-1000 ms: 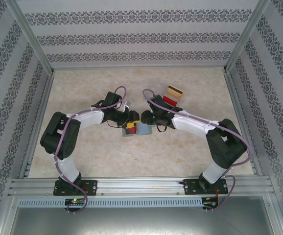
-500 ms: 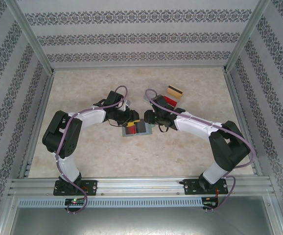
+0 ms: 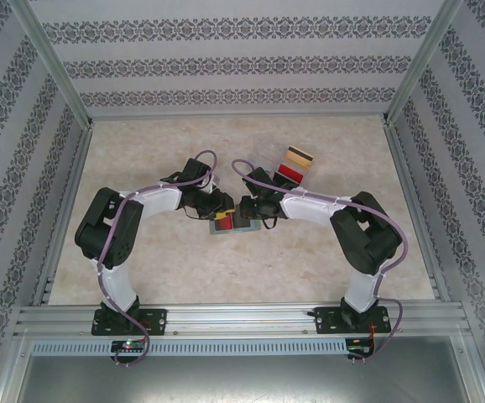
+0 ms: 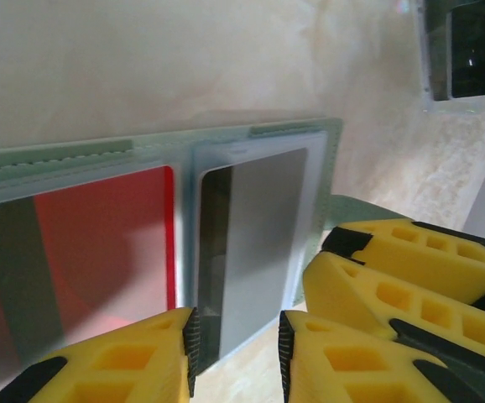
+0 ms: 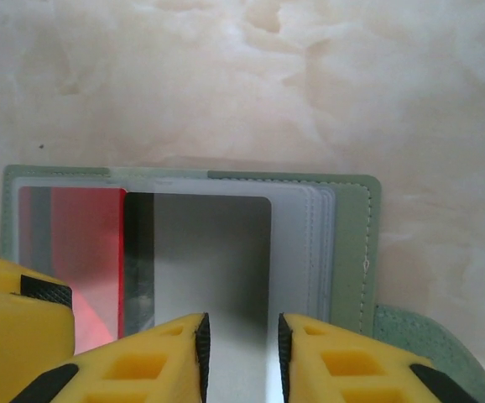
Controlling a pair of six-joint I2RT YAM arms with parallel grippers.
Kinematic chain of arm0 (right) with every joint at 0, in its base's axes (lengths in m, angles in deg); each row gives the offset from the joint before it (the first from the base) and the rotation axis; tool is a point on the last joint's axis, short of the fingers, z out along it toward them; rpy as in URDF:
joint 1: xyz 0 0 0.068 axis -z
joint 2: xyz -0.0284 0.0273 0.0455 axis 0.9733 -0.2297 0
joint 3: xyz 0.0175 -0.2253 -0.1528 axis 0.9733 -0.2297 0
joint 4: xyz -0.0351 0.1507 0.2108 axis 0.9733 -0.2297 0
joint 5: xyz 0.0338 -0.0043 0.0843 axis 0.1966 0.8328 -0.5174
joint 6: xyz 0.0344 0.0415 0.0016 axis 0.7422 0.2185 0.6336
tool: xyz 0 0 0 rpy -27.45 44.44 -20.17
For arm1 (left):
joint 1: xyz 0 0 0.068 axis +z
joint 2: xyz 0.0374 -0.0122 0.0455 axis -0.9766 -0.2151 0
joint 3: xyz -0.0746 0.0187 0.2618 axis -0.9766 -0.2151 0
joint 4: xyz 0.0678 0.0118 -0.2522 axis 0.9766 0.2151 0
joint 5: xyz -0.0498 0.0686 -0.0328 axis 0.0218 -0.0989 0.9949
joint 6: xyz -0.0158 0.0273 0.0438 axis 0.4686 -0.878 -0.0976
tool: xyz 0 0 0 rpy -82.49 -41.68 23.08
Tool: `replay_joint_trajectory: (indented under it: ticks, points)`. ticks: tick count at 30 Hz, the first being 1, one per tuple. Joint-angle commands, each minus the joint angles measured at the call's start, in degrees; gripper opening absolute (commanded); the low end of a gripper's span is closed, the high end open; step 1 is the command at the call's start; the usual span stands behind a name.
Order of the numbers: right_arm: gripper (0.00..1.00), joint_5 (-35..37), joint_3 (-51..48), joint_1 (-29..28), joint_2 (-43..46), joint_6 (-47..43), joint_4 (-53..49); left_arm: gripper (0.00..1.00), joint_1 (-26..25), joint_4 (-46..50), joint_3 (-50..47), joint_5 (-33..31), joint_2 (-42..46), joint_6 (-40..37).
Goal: Take the credit cards out of the card holder
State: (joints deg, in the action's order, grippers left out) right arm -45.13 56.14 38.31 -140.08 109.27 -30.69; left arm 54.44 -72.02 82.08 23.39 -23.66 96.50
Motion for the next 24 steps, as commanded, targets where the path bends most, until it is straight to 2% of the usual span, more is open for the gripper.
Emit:
replay_joint_trajectory:
  ticks: [1,14,24]
  points:
    - [0.31,0.03,2.08,-0.32,-2.04,-0.49,-2.25,0.33,0.12,0.65,1.15,1.52,-1.85,0.34]
    - [0.28,-3.31,3.84,-0.29,-5.59,-1.17,-2.85,0.30,0.05,1.43,2.28,2.81,-4.26,-1.13]
    - [0.27,-2.55,4.27,-0.18,-6.56,-1.09,-4.04,0.26,0.11,1.74,2.50,2.94,-3.63,-1.54]
